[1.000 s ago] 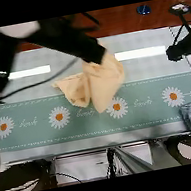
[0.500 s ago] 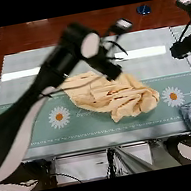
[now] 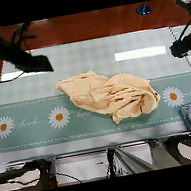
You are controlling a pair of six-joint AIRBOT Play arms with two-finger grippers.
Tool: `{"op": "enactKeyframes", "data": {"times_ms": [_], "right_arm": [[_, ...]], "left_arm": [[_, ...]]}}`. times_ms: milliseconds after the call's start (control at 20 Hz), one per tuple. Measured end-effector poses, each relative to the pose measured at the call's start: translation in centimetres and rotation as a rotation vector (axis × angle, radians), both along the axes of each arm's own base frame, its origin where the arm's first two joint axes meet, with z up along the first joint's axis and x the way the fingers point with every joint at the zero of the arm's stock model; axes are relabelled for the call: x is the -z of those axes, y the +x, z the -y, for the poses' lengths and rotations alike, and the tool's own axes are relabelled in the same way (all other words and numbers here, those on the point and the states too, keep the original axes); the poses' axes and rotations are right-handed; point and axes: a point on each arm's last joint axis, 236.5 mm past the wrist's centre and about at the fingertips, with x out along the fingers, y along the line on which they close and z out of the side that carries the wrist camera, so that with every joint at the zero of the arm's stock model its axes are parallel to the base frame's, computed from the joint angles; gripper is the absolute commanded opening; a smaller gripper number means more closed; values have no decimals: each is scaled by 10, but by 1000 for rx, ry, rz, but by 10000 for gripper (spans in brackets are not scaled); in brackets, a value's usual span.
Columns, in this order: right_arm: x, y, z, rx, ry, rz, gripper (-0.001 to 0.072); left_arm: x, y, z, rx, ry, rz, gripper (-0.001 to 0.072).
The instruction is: Fold the shirts.
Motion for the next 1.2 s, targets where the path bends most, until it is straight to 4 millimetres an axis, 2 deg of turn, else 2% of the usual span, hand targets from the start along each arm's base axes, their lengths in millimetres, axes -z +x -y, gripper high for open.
{"op": "enactKeyframes", "data": {"times_ms": [100, 250, 350, 550, 800, 850, 900, 950, 1100, 1200], "right_arm": [[6, -2, 0, -1, 2, -14, 484], [22, -8, 0, -2, 1, -55, 484], [35, -14, 0, -3, -2, -90, 484], [58, -24, 0, -4, -3, -142, 484], [69, -27, 1, -5, -5, -160, 484], [70, -27, 1, -4, -5, -162, 484], [71, -28, 1, -4, -4, -163, 484], [71, -27, 1, -3, -4, -162, 484], [71, -28, 2, 8, 3, -163, 484], [74, -29, 11, 47, 40, -162, 498]], "left_arm": [[29, -12, -11, -64, -100, -78, 612], [67, -18, -15, -148, -189, -120, 613], [88, -18, -10, -173, -223, -143, 620], [125, -18, 14, -169, -287, -196, 620], [141, -1, 51, -157, -390, -199, 612], [143, 0, 58, -150, -400, -207, 549], [145, 2, 66, -152, -410, -218, 247], [148, 3, 72, -148, -414, -227, 35], [151, 5, 85, -144, -428, -252, 30], [148, 2, 89, -129, -441, -271, 31]]}}
